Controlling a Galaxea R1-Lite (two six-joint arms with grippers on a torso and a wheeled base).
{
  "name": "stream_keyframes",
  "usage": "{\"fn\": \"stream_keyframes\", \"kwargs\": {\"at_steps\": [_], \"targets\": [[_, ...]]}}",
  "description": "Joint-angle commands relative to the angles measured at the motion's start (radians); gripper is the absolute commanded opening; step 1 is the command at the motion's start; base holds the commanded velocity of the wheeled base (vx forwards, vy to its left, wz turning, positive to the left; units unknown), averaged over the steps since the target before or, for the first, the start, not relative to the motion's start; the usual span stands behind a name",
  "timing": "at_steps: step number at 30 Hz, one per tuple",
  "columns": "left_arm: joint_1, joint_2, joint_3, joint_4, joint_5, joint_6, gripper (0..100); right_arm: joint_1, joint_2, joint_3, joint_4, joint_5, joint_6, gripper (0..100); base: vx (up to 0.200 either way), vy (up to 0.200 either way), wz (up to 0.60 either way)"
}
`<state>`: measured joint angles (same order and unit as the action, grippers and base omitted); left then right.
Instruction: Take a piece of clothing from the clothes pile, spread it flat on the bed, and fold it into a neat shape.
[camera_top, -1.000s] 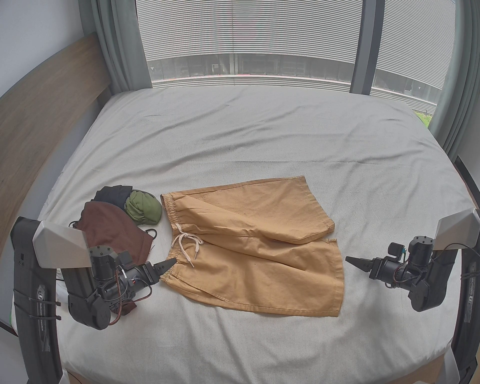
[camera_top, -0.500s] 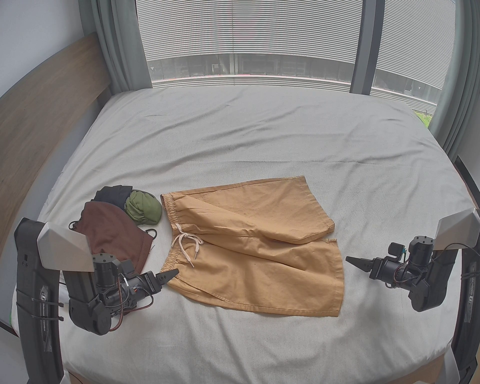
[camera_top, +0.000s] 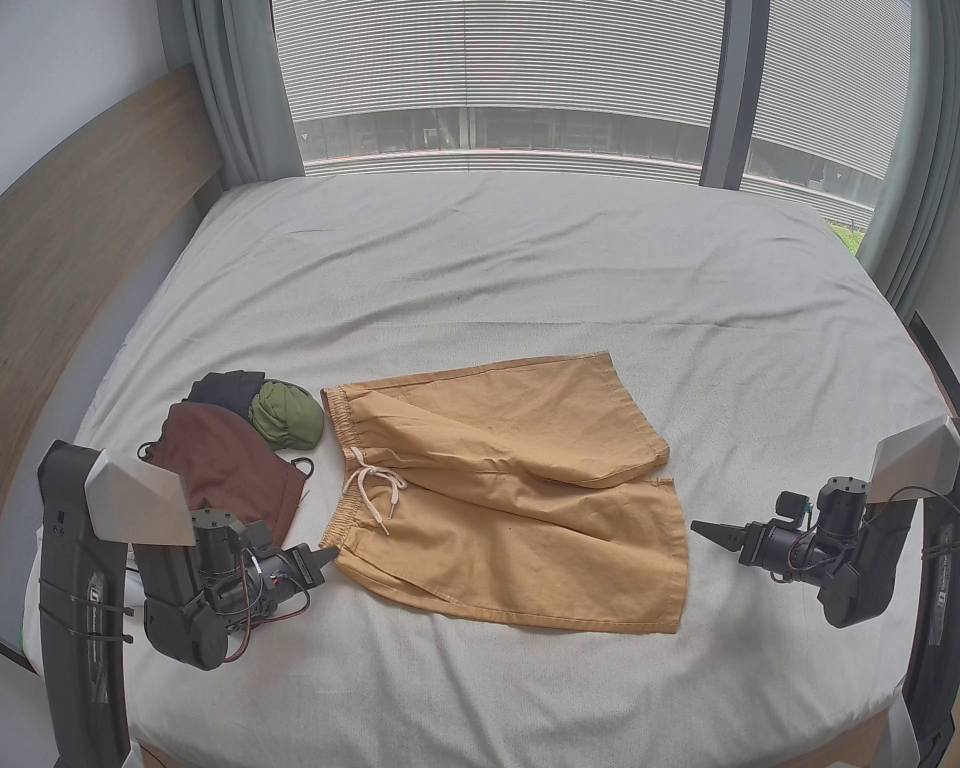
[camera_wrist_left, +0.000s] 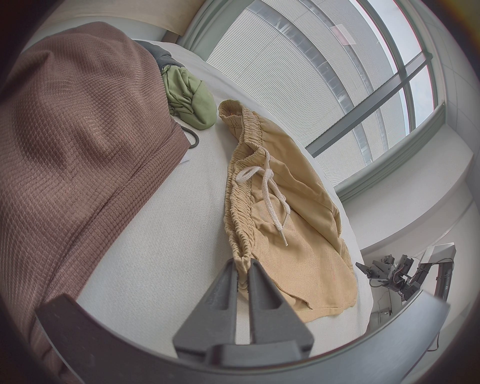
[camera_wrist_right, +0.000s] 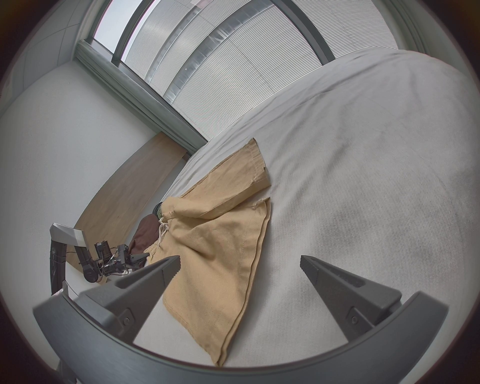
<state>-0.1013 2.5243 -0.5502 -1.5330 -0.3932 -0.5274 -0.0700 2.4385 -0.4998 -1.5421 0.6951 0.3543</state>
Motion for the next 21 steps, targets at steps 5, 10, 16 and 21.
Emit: {"fn": "stream_keyframes", "kwargs": {"at_steps": [5, 10, 16, 21], "targets": [[0.0, 0.007, 0.0, -0.006, -0.001, 0.0, 0, 0.007, 0.001, 0.092, 0.0, 0.073, -0.043, 100, 0.0, 0.0, 0.0], [-0.005, 0.005, 0.0, -0.007, -0.001, 0.0, 0, 0.027, 0.014, 0.153, 0.002, 0.083, -0.083, 100, 0.0, 0.0, 0.0], [-0.006, 0.004, 0.0, -0.009, -0.001, 0.0, 0, 0.078, 0.051, 0.187, 0.002, 0.083, -0.092, 100, 0.0, 0.0, 0.0], [-0.006, 0.002, 0.0, -0.009, -0.001, 0.001, 0, 0.107, 0.103, 0.188, 0.0, 0.076, -0.132, 100, 0.0, 0.0, 0.0]]}}
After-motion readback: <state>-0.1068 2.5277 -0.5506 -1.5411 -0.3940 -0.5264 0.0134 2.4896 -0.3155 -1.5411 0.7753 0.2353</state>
